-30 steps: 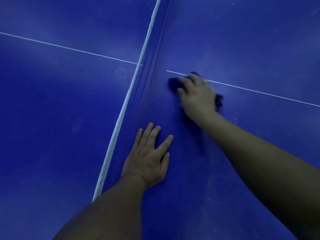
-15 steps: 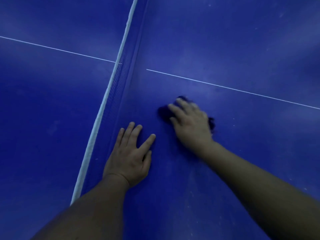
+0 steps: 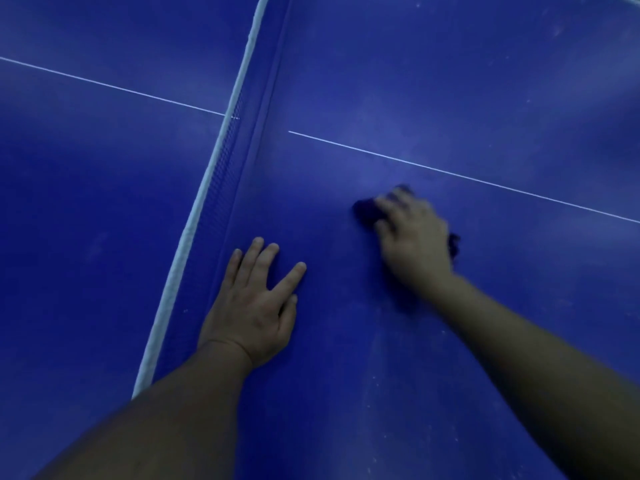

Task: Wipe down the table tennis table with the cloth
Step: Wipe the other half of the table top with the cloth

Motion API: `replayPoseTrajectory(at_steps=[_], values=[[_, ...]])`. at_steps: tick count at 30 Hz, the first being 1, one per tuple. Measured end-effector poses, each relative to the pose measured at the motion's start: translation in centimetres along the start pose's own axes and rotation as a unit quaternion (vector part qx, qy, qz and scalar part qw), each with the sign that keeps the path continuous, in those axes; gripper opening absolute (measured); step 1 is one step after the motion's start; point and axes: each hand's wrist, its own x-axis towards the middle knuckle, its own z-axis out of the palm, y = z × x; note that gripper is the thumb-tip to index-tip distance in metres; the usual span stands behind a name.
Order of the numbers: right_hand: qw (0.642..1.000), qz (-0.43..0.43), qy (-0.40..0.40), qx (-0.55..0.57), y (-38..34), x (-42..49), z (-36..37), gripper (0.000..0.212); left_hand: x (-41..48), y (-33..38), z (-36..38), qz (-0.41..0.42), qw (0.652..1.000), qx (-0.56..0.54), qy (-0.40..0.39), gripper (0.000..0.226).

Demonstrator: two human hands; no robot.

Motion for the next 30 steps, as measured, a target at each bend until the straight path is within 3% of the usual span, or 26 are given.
replayPoseTrajectory(at_steps=[2, 4, 5, 9, 12, 13, 14, 16, 19, 21, 24, 26, 30], values=[[0.989, 0.144, 0.021, 0.021, 1.7, 4.8, -0.5, 0.043, -0.1, -0.1, 0.0, 0.001, 1.000, -0.001, 0.000, 0.052], [0.976, 0.214, 0.028, 0.037, 0.0, 7.5, -0.5, 0.045, -0.2, -0.1, 0.0, 0.002, 1.000, -0.002, -0.004, 0.052], [0.981, 0.188, 0.022, 0.031, -1.8, 7.3, -0.1, 0.045, -0.2, -0.2, 0.0, 0.001, 1.000, -0.001, -0.004, 0.052], [0.998, -0.047, -0.015, 0.044, -6.4, -3.0, 1.2, 0.044, -0.1, -0.2, 0.0, 0.006, 1.000, 0.003, -0.002, 0.053], [0.979, -0.196, -0.042, 0.040, -1.9, -8.6, -0.1, 0.041, -0.1, -0.2, 0.0, 0.004, 1.000, -0.003, -0.002, 0.053], [0.978, -0.206, -0.030, 0.025, 0.7, -7.9, -0.5, 0.038, 0.0, -0.2, 0.0, 0.003, 1.000, -0.005, -0.002, 0.053], [0.985, -0.171, -0.016, 0.012, 3.1, -6.5, -0.9, 0.036, 0.0, -0.1, 0.0, 0.001, 1.000, -0.006, 0.000, 0.053], [1.000, -0.001, 0.011, 0.009, 6.2, -2.2, -1.8, 0.039, 0.0, -0.1, -0.1, 0.001, 1.000, -0.006, -0.003, 0.053], [0.981, 0.189, 0.035, 0.014, 5.8, 2.9, -1.7, 0.046, -0.1, -0.1, -0.1, 0.001, 1.000, -0.003, -0.007, 0.053], [0.986, 0.161, 0.029, 0.019, 2.9, 2.5, -1.1, 0.045, -0.1, -0.2, -0.1, 0.002, 1.000, 0.002, -0.005, 0.053], [1.000, -0.003, -0.007, 0.019, 0.3, -3.1, -0.1, 0.043, -0.1, -0.2, 0.1, 0.002, 1.000, 0.009, -0.003, 0.053], [0.999, -0.036, -0.020, 0.005, 1.4, -3.6, -0.6, 0.044, -0.1, -0.2, 0.1, 0.002, 1.000, 0.008, -0.004, 0.053], [0.975, 0.216, 0.033, 0.034, 4.1, 4.0, -1.3, 0.048, -0.2, -0.2, 0.1, 0.003, 1.000, 0.006, 0.004, 0.052]])
